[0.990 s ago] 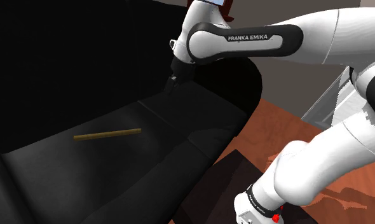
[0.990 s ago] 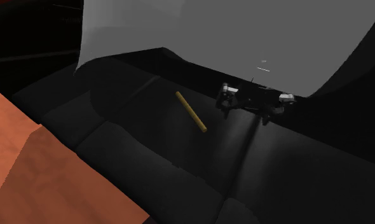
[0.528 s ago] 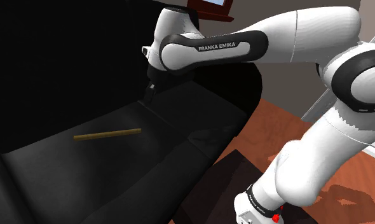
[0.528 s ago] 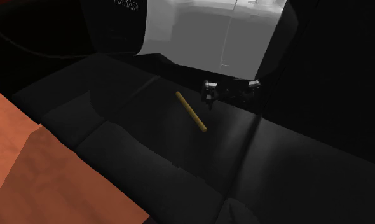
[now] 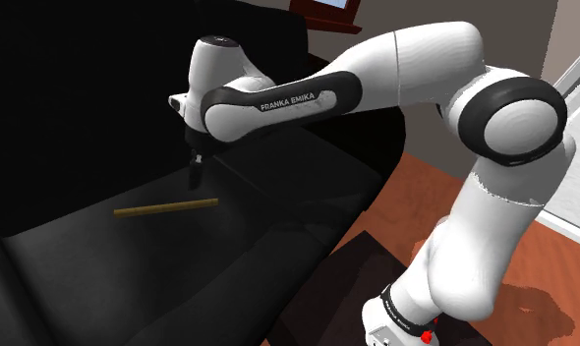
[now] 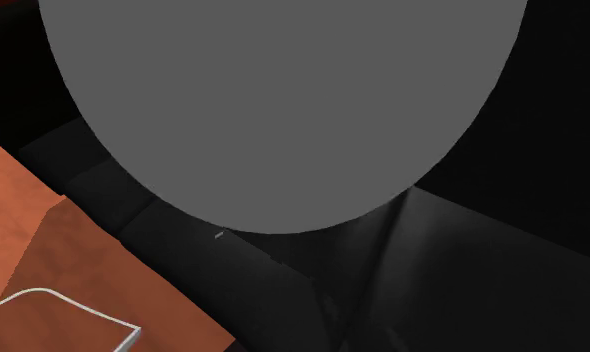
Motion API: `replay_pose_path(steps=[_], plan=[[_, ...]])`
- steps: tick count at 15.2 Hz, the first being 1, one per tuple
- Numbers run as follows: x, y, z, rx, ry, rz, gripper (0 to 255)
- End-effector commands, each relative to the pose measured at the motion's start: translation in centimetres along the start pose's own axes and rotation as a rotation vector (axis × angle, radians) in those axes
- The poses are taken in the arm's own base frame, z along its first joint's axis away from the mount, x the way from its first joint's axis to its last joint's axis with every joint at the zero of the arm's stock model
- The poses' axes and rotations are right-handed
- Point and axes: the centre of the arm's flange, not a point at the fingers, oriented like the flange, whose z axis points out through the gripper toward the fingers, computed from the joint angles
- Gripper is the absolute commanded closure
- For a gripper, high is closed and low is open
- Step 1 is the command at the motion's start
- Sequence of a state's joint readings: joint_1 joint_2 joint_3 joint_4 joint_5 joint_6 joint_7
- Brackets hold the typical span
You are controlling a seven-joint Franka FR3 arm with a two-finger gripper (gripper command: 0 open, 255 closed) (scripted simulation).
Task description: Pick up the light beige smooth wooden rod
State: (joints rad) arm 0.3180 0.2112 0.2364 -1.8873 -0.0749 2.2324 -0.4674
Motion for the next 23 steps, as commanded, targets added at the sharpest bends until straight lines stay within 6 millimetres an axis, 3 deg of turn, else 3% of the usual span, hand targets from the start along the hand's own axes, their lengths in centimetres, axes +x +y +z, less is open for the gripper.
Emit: replay_pose_path(steps=[1,6,15,16,23], plan=[[1.7,-1.2,1.4,0.0,0.0,-0.067,0],[5.6,-4.4,4.8,0.001,-0.001,-0.218,0],[5.2,-4.7,8.8,0.001,-0.001,-0.218,0],[5.2,-4.7,8.8,0.001,-0.001,-0.218,255],[5.5,-4.8,8.7,0.001,-0.002,-0.218,255]])
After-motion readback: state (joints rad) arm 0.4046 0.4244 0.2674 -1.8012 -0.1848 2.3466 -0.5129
